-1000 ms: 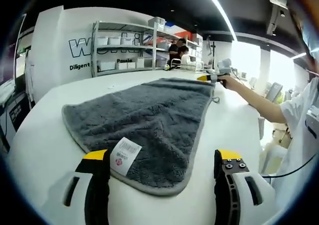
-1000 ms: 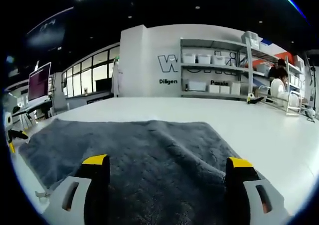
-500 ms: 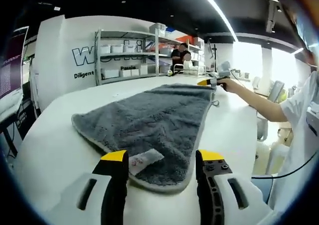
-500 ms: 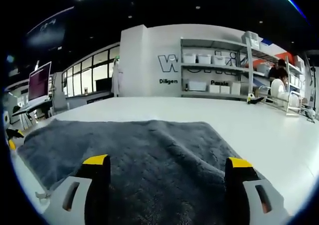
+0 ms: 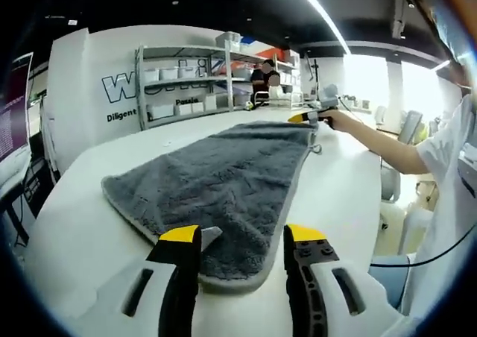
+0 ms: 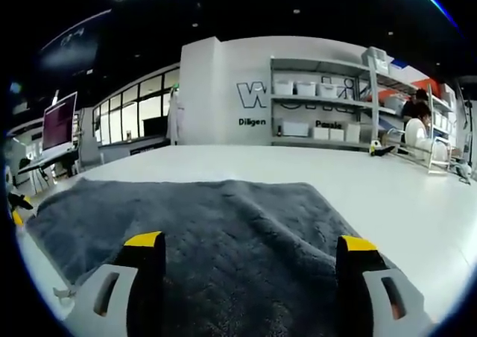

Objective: Open the folded towel by lifting each exposed corner and separating the folded layers until the towel lies flat within the target outline without major curled edges

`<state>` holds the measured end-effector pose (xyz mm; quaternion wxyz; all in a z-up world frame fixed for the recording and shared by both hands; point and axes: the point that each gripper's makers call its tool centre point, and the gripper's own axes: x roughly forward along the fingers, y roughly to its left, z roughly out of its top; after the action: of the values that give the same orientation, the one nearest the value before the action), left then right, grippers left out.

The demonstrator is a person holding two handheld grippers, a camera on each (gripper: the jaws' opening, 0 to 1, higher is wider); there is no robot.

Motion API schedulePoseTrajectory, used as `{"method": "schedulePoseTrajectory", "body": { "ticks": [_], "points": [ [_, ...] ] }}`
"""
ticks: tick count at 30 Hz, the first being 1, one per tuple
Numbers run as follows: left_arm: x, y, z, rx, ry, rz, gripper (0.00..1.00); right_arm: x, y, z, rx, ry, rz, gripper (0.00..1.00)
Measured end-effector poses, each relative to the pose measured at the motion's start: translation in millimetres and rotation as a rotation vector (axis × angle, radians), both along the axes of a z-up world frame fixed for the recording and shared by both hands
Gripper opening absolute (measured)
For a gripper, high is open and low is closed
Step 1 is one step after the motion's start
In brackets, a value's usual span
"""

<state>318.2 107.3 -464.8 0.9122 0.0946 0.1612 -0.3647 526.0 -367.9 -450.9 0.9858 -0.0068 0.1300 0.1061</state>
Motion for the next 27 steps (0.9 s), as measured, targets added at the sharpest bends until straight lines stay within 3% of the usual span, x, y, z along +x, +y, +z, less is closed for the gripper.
{"method": "schedulePoseTrajectory", "body": {
  "ticks": [7, 18, 27],
  "points": [
    [-3.8, -15, 0.0, 0.012, -0.002, -0.041, 0.37, 0, -1, -0.6, -0.003, 0.003, 0.000, 0.97],
    [-0.2, -14, -26.1, 0.050, 0.072, -0.038, 0.26, -2, 0, -3.4, -0.006, 0.011, 0.000, 0.96],
    [-1.5, -14, -28.5, 0.047, 0.084, -0.050, 0.21, -1, -2, -3.7, -0.006, 0.013, -0.002, 0.96]
  ]
}}
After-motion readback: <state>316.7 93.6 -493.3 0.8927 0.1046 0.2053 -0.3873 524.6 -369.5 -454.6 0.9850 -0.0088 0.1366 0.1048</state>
